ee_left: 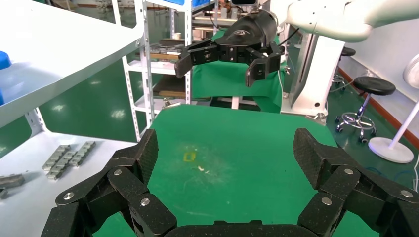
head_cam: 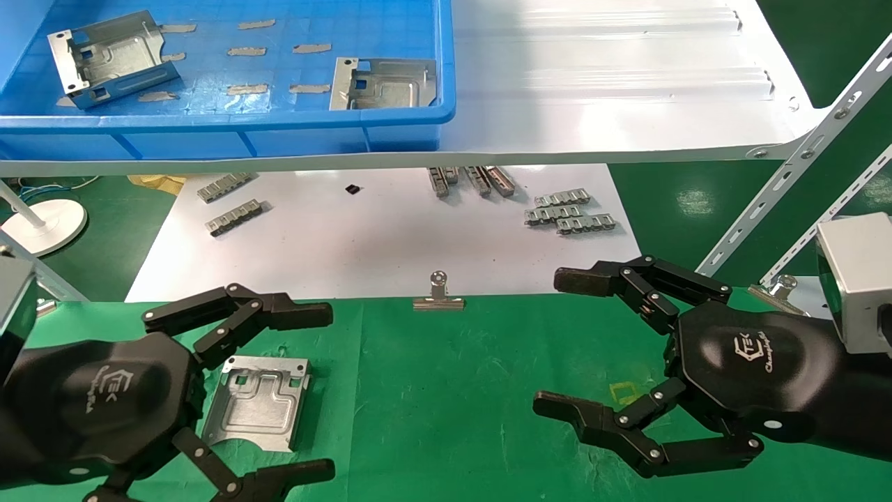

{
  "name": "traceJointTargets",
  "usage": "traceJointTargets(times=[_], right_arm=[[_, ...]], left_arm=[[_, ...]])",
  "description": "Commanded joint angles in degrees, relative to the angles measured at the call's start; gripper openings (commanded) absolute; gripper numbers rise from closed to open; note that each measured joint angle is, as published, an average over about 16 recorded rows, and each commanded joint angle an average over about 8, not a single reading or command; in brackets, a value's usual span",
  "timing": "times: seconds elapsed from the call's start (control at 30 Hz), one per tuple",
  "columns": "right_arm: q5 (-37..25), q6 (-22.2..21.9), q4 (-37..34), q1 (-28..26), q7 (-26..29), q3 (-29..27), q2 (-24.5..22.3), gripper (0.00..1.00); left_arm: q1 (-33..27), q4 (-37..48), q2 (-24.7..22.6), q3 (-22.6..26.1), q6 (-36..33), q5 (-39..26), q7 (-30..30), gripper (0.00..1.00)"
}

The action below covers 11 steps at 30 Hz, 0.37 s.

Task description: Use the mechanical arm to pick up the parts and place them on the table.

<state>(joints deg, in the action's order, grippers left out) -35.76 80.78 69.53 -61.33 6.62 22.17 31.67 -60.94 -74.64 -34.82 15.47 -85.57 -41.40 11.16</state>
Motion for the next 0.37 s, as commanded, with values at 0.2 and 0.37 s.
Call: traceJointTargets(times=[0.2, 0.37], right_arm=[[0.0, 0.0, 0.0, 0.0, 0.0, 0.0, 0.0, 1.0], [0.0, 0.0, 0.0, 0.0, 0.0, 0.0, 0.0, 1.0]], left_arm=[[-0.33, 0.58, -0.1, 0.29, -0.04, -0.22, -0.25, 1.0], [-0.42, 0.75, -0.13, 0.38, -0.05, -0.3, -0.31, 1.0]])
